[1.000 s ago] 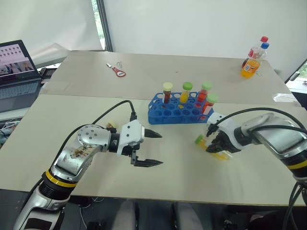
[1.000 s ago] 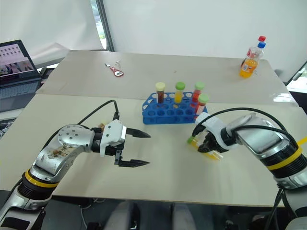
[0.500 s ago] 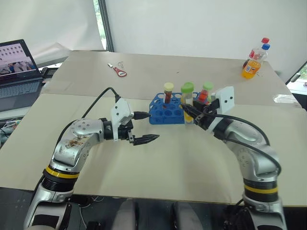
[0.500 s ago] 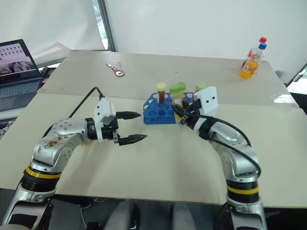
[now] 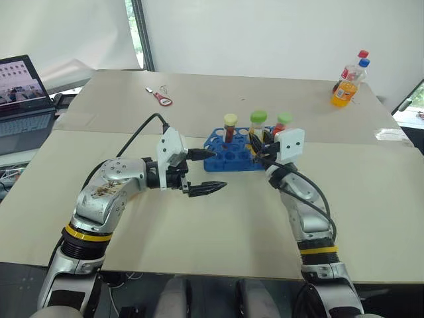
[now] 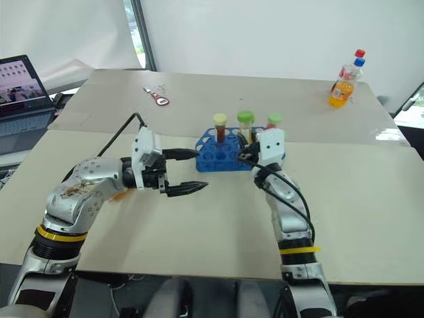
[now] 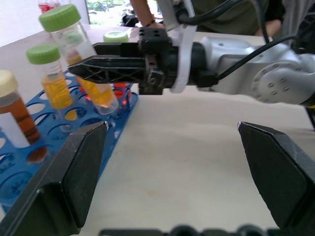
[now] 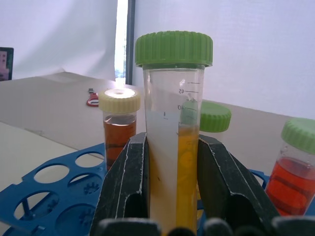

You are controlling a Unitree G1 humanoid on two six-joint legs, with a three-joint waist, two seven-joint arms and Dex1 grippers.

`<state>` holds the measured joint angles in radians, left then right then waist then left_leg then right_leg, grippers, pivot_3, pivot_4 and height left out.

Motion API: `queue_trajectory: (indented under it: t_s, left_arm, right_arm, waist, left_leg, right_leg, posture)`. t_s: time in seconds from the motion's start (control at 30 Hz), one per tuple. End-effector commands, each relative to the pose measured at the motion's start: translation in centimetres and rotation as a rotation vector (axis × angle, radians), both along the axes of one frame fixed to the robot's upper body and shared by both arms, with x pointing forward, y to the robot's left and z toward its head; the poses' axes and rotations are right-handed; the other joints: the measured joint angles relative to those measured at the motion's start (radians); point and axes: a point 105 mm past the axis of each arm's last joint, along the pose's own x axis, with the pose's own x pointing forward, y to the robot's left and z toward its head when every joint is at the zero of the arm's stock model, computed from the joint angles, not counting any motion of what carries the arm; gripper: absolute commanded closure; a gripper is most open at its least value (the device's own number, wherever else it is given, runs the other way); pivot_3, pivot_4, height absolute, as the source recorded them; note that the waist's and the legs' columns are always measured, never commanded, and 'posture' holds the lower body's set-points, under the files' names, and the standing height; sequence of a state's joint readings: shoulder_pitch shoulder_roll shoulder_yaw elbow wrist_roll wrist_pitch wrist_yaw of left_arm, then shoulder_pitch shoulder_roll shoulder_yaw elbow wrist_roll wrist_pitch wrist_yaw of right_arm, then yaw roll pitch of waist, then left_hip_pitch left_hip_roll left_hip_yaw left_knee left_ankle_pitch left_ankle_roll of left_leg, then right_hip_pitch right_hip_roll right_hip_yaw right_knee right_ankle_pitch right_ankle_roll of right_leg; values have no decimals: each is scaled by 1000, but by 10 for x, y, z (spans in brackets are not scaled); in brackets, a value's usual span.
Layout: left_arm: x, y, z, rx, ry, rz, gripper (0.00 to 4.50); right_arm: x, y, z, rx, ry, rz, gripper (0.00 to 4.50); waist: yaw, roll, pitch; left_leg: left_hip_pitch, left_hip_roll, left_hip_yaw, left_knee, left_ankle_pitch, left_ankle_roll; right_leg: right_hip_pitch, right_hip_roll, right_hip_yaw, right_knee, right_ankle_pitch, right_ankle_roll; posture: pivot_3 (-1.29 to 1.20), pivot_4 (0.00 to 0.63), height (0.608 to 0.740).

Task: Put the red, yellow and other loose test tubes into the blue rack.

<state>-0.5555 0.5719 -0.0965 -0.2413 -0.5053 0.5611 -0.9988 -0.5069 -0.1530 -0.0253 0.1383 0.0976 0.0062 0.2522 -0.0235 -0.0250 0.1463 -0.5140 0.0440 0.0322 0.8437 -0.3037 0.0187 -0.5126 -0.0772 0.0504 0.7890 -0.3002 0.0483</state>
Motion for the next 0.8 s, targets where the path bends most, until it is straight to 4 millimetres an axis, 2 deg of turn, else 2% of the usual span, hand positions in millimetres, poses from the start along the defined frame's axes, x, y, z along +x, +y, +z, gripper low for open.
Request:
queue_trajectory:
  t_s: [0.03,0.4,0.8]
  left_arm:
    - [-5,0,17,-9,-56,-14,0]
    - [-2,-2,22,-29,-47,17,0]
    - [1,-1,23,-27,-46,38,0]
  right_arm:
    - [3,-8,18,15,-87,-45,3549]
    - [4,2,4,-5,-66,-32,3558]
    - [0,3,1,-4,-78,-47,3566]
  waist:
    - [-1,0,0]
    - [-7,0,0]
    - [-14,0,0]
  left_leg:
    - [0,0,0,0,0,0]
    - [0,0,0,0,0,0]
    - [0,0,-1,0,0,0]
  right_leg:
    - [0,0,0,0,0,0]
    - [0,0,0,1,0,0]
    - [0,0,0,2,0,0]
  posture:
    - [0,150,662]
    - [0,150,662]
    - [0,150,662]
